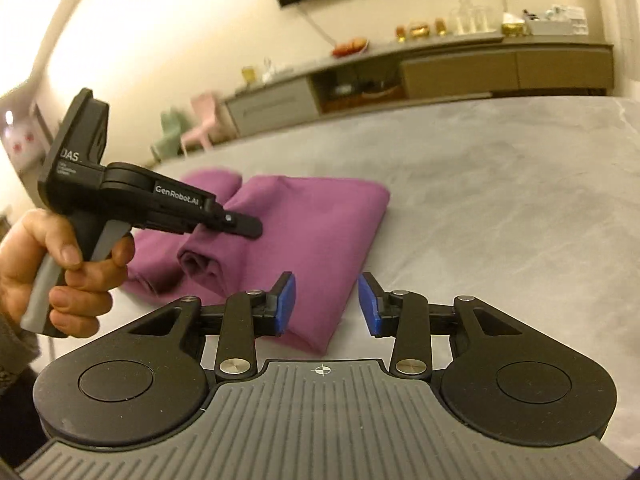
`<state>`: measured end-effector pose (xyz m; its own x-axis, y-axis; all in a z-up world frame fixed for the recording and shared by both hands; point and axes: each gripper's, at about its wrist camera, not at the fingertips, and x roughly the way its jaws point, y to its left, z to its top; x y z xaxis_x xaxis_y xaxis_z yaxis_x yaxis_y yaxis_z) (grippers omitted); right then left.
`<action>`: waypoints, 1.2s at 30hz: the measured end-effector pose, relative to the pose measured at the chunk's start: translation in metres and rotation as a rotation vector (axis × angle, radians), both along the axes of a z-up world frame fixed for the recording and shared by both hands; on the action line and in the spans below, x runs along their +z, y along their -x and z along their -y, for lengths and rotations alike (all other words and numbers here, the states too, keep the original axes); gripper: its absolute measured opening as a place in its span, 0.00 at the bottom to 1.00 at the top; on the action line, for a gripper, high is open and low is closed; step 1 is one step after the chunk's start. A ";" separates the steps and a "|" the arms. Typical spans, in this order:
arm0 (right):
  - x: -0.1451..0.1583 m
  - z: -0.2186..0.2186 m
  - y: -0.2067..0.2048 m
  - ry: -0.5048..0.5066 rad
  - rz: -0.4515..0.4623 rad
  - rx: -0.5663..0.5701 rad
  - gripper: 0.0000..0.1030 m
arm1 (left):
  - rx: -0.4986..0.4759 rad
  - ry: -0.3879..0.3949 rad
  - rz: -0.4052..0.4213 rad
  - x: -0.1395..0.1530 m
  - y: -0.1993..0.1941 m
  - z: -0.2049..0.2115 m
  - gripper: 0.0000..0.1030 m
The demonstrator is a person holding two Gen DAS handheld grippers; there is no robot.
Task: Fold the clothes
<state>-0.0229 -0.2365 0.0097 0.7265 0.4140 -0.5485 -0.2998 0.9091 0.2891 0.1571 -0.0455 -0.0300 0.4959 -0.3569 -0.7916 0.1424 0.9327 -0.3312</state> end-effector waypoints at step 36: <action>-0.021 -0.058 -0.056 0.155 -0.082 -0.063 0.31 | -0.053 -0.027 0.138 -0.005 0.000 -0.003 0.58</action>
